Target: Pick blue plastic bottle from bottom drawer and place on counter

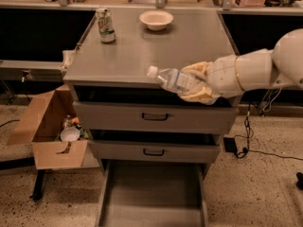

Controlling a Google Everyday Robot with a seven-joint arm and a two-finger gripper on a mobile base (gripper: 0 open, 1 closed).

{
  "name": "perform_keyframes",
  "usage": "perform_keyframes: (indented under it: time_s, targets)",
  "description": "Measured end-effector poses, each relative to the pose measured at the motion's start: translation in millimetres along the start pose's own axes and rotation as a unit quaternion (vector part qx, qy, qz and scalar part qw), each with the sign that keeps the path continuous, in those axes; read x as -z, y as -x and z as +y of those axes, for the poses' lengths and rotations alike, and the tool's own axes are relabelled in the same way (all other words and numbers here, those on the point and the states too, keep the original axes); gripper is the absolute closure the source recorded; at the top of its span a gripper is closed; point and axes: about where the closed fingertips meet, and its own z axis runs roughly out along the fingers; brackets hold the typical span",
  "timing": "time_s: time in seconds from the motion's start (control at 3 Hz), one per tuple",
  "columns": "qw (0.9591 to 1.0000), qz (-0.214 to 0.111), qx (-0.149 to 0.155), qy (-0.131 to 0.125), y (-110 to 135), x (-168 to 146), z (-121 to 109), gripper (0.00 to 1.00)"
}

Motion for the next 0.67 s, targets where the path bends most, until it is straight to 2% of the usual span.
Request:
perform_keyframes:
  time_s: [0.33,0.67]
  targets:
    - [0.9980,0.062,0.004,-0.012,1.7,17.5,-34.8,1.00]
    - [0.9981,0.061,0.004,-0.012,1.5,15.4,-35.7,1.00]
